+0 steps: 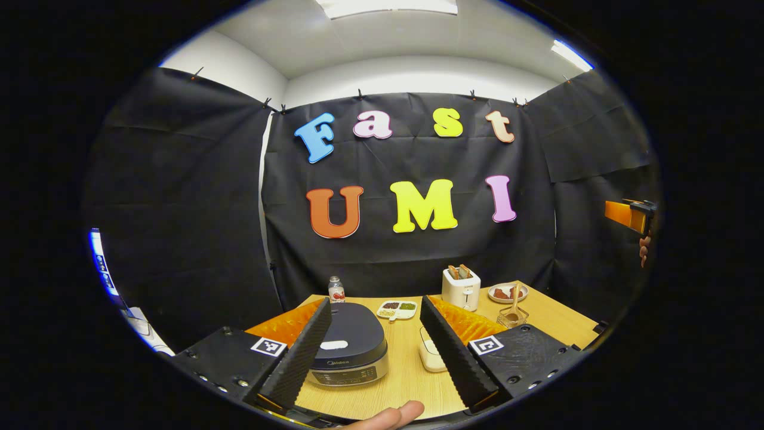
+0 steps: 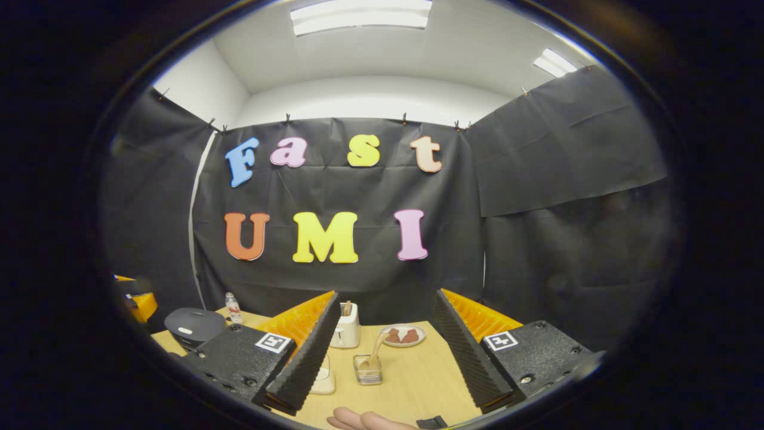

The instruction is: Close the left gripper, press the button to open the rice cooker; take a wooden spoon from the chopstick holder with the right hand, scoop a spoonful of rice and pour it into the rice cooker, then put the wooden spoon back into the chopstick holder.

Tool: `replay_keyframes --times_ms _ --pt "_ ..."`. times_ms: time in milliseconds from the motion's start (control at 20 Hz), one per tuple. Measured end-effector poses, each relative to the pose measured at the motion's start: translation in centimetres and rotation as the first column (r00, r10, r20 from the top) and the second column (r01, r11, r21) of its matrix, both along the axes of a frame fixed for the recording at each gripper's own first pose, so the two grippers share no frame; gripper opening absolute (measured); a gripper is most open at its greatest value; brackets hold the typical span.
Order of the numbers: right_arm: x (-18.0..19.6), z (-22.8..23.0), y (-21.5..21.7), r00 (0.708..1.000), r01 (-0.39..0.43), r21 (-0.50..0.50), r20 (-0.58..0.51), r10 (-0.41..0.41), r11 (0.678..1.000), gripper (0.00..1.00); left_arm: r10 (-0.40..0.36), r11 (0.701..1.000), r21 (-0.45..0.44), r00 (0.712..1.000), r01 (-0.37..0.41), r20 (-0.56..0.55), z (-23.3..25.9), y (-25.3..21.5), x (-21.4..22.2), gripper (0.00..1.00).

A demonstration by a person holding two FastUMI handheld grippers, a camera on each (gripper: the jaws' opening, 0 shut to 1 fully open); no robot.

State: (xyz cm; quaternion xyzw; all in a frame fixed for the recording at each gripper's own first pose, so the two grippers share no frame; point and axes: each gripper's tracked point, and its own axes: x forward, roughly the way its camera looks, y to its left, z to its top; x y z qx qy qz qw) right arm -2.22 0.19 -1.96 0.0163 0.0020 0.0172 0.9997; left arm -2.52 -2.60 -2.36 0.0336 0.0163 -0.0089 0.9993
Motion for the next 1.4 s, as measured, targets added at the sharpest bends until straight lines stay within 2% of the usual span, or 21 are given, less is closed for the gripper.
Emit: replay_keyframes --times_ms 100,250,350,400,450,550,600,650,750,800,900,950,1000,1050,1100,1150,1200,1250,1300,1400 --pt "-0.3 -0.2 0.5 1.0 -0.012 -0.001 -0.008 0.012 1.0 0.96 0.001 1.0 -0.013 1.0 -0.001 0.002 -0.1 0.3 -0.4 0.95" --pt "-1.0 -0.1 0.7 1.0 -0.011 0.003 -0.001 0.011 1.0 0.96 0.016 1.0 -0.016 1.0 -0.016 0.011 0.4 1.5 -0.6 0.95" --pt "-1.4 -0.2 0.9 1.0 -0.017 -0.004 0.01 0.017 1.0 0.96 0.053 0.999 -0.011 0.998 -0.053 0.018 0.5 2.6 -0.2 0.96" --pt "-1.6 -0.4 1.1 1.0 -0.022 -0.005 0.012 0.022 1.0 1.0 0.084 0.996 -0.013 0.996 -0.084 0.0 0.0 3.5 0.2 0.95" --pt "-1.8 -0.7 1.0 1.0 -0.025 0.001 0.01 0.025 1.0 1.0 0.102 0.995 -0.022 0.994 -0.102 -0.029 -0.7 4.2 0.6 0.96" --pt "-2.7 -1.0 1.0 0.999 -0.033 0.046 0.016 0.033 0.998 1.0 0.065 0.996 -0.063 0.995 -0.07 -0.069 -1.5 3.6 1.2 0.96" --pt "-3.1 -0.9 1.2 0.999 -0.045 0.069 0.03 0.043 0.997 0.96 0.057 0.994 -0.086 0.995 -0.065 -0.088 -1.8 3.6 1.4 0.92" --pt "-3.4 -1.0 1.2 0.998 -0.05 0.077 0.038 0.047 0.996 1.0 0.068 0.993 -0.092 0.993 -0.077 -0.102 -2.2 4.0 1.7 0.9" --pt "-3.6 -2.2 0.7 0.999 -0.04 0.07 0.032 0.037 0.997 1.0 0.068 0.995 -0.061 0.994 -0.074 -0.085 -2.3 4.3 2.2 0.89" --pt "-3.7 -2.4 0.8 0.999 -0.042 0.07 0.029 0.04 0.997 1.0 0.051 0.997 -0.052 0.995 -0.055 -0.082 -2.7 3.9 2.8 0.94" --pt "-3.8 -2.8 0.9 0.998 -0.055 0.078 0.026 0.053 0.995 1.0 0.021 0.998 -0.061 0.996 -0.026 -0.092 -3.6 3.1 3.5 0.55" --pt "-3.7 -3.2 0.5 0.999 -0.051 0.084 0.022 0.049 0.995 1.0 0.006 0.998 -0.063 0.996 -0.012 -0.094 -3.8 2.8 4.1 0.55" --pt "-3.5 -3.7 0.1 0.999 -0.044 0.091 0.017 0.043 0.995 1.0 0.002 0.998 -0.061 0.995 -0.008 -0.103 -4.1 2.8 4.5 0.37" --pt "-3.6 -4.0 -0.3 0.999 -0.039 0.096 0.013 0.038 0.995 1.0 -0.008 0.998 -0.059 0.994 0.001 -0.11 -4.3 2.6 4.9 0.27" --pt "-3.5 -4.5 -0.6 0.999 -0.036 0.101 0.01 0.035 0.994 0.96 -0.009 0.998 -0.061 0.993 0.001 -0.12 -4.7 2.6 5.4 0.19" --pt "-3.6 -4.9 -1.0 0.999 -0.034 0.104 0.007 0.034 0.994 0.96 0.003 0.998 -0.065 0.991 -0.012 -0.133 -5.2 2.7 5.7 0.15" --pt "-3.6 -5.3 -1.2 0.999 -0.034 0.104 0.006 0.033 0.994 1.0 0.014 0.998 -0.061 0.99 -0.023 -0.14 -5.6 3.1 6.1 0.12" --pt "-3.6 -5.6 -1.6 1.0 -0.031 0.103 0.006 0.031 0.994 1.0 0.04 0.997 -0.055 0.987 -0.049 -0.156 -6.0 3.8 6.5 0.12" --pt "-3.6 -5.9 -1.9 1.0 -0.029 0.101 0.004 0.029 0.994 1.0 0.05 0.997 -0.053 0.984 -0.06 -0.173 -6.5 4.0 7.1 0.0" --pt "-3.5 -6.4 -2.2 0.999 -0.037 0.093 0.006 0.036 0.995 1.0 0.058 0.997 -0.043 0.977 -0.068 -0.207 -7.7 3.9 7.9 0.0"
